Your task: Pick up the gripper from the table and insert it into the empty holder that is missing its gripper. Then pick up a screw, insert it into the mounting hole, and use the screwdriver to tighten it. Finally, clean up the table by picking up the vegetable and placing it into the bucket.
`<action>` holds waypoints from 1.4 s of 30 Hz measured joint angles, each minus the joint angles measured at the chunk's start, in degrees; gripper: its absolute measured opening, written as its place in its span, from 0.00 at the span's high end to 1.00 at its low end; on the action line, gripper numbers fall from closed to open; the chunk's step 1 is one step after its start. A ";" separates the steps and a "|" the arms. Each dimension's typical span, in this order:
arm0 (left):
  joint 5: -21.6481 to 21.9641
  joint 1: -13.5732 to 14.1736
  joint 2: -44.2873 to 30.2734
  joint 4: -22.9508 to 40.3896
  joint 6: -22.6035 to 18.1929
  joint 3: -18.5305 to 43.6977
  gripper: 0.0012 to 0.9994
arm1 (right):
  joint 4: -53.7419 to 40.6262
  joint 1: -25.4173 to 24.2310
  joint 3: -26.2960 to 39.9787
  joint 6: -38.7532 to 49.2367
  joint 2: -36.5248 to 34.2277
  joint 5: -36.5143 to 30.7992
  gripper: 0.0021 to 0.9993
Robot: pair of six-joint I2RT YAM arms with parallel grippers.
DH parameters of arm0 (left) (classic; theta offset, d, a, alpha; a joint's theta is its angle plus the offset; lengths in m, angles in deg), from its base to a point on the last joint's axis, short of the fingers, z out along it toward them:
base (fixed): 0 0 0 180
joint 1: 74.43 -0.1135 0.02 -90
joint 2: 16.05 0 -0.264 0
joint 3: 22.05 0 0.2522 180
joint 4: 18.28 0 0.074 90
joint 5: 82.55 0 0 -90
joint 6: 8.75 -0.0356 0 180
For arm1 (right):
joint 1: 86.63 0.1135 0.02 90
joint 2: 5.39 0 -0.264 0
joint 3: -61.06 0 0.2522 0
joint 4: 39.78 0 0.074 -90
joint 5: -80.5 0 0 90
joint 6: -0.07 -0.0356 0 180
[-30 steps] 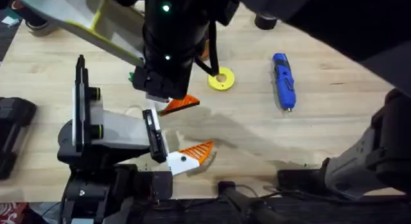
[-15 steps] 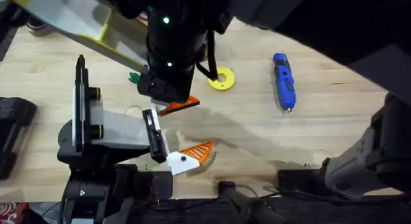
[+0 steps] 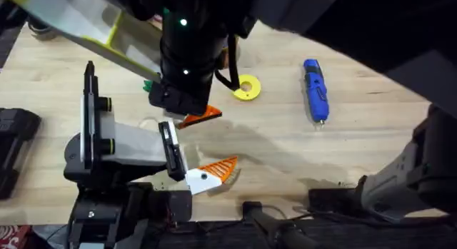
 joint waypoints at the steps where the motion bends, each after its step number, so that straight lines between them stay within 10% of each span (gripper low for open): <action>1: 0.00 0.00 -0.01 0.00 0.00 0.02 0.01 | 0.00 0.00 0.00 0.02 0.00 0.08 1.00; 42: 0.00 0.00 0.00 0.00 0.00 0.00 0.01 | 0.28 0.00 -0.04 -0.87 -0.01 0.52 1.00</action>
